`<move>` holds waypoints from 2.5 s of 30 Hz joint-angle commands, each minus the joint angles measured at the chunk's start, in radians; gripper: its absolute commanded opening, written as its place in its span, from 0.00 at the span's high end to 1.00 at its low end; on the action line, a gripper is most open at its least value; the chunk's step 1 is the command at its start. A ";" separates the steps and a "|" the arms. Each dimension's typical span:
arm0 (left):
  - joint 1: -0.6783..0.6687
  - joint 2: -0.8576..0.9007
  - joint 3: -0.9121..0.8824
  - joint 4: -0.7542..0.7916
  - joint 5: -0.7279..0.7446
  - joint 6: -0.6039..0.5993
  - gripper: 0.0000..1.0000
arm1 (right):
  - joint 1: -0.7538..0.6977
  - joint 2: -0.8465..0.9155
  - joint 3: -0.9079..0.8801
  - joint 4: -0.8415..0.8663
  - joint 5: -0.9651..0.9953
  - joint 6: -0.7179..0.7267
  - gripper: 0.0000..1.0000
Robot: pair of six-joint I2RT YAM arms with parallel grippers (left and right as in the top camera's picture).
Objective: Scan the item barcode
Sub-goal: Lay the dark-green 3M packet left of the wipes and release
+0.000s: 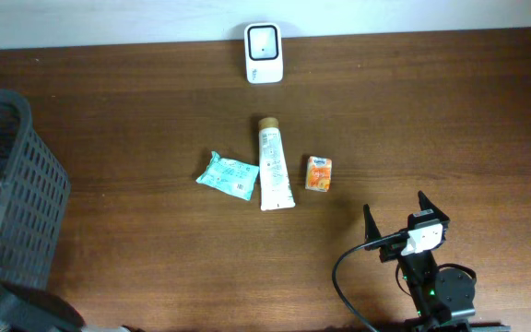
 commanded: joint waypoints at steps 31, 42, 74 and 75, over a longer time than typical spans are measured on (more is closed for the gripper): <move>-0.911 0.085 -0.109 0.043 0.263 -0.338 1.00 | 0.006 -0.007 -0.007 -0.003 0.002 0.004 0.01; -0.927 0.449 -0.109 0.143 0.157 -0.543 1.00 | 0.006 -0.007 -0.007 -0.003 0.002 0.004 0.02; -0.913 0.086 0.342 -0.130 0.087 -0.327 0.00 | 0.006 -0.007 -0.007 -0.003 0.002 0.004 0.02; -0.870 0.043 0.342 -0.155 0.034 -0.329 0.07 | 0.006 -0.007 -0.007 -0.003 0.002 0.004 0.02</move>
